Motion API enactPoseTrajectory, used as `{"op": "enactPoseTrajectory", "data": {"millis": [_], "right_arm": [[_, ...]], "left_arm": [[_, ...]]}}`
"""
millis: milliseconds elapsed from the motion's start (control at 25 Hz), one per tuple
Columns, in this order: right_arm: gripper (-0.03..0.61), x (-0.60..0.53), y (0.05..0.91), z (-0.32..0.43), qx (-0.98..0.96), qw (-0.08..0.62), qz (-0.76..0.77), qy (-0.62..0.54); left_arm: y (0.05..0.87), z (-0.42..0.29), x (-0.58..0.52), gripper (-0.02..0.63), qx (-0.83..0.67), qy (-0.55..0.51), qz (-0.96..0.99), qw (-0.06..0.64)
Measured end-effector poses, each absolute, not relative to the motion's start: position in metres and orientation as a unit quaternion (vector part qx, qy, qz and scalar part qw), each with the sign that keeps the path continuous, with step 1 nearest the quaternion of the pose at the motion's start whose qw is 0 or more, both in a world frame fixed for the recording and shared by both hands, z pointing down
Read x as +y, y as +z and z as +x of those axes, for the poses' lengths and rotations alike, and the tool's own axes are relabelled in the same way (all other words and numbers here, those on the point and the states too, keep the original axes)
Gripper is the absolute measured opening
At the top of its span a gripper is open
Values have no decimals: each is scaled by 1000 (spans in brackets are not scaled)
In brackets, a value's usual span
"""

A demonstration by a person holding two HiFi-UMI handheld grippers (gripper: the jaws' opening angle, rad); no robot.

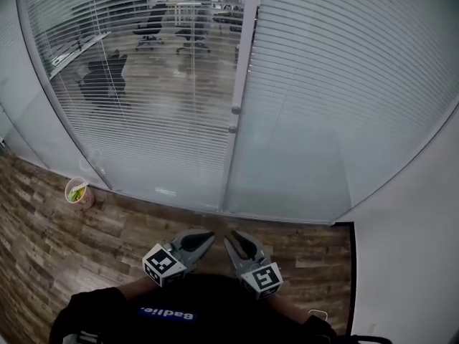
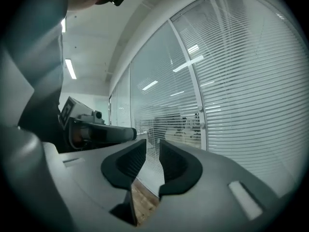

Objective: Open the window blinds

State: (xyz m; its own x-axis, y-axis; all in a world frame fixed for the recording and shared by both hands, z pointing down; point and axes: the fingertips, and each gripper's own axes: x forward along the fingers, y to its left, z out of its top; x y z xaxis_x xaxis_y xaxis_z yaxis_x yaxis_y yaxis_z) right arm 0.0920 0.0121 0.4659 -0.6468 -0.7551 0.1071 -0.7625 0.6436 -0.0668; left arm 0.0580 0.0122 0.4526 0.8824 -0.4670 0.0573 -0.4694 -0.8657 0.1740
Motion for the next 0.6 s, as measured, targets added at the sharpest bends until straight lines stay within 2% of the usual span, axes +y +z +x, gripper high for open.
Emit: {"op": "enactPoseTrajectory", "data": {"millis": [400,600], "right_arm": [[31,20,451,56,-905,7,423,50],[3,19,458,45,-908,22,416,43]], "left_arm": [[462,30,15,0,-208,7,973,96],[465,16,12,0,-215,3,972,98]]}}
